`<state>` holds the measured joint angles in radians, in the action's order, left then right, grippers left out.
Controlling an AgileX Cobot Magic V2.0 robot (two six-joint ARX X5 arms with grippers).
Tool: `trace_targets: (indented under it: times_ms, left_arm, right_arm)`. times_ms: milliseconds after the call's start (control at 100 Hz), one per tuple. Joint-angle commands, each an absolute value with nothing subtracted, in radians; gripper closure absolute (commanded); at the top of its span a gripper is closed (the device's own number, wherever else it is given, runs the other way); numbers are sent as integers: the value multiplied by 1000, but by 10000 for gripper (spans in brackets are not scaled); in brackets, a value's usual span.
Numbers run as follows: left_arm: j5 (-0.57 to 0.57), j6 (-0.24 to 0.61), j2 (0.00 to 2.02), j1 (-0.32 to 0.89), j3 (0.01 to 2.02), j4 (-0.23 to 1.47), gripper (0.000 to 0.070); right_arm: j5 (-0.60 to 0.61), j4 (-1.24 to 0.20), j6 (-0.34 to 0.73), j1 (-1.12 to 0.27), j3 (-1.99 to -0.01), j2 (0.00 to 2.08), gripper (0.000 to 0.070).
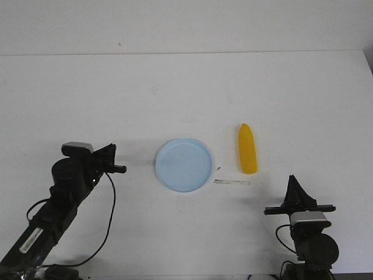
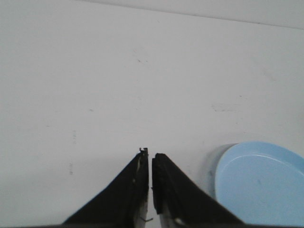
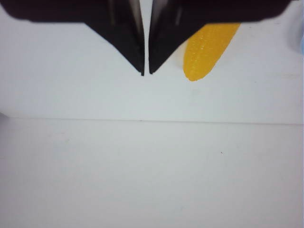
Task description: Place corn on plate with both arms
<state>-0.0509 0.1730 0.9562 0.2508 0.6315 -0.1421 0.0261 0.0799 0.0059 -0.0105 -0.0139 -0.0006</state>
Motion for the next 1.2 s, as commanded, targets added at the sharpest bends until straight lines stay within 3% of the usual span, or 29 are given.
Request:
trace_targets:
  times_ms: [0,140,380,640,1190]
  left_arm:
    - [-47,38,905,230,619,-158,700]
    - [-47,-41,760,142,553,-159,700]
    - [-48,-41,508,-3,438,-159,699]
    - [-47,-41,342,-15,352,-139,699]
    - [-47,-37,255,-15,353,-110,699]
  right_arm:
    - [26,90,2,-10,-13,1,684]
    - [26,90,2,-10,-13,1,684]
    - [26,90,2,-10,-13,1,684]
    - [26,90,2,-10,-13,1,684]
    - [26,90,2,-10,-13,1,684]
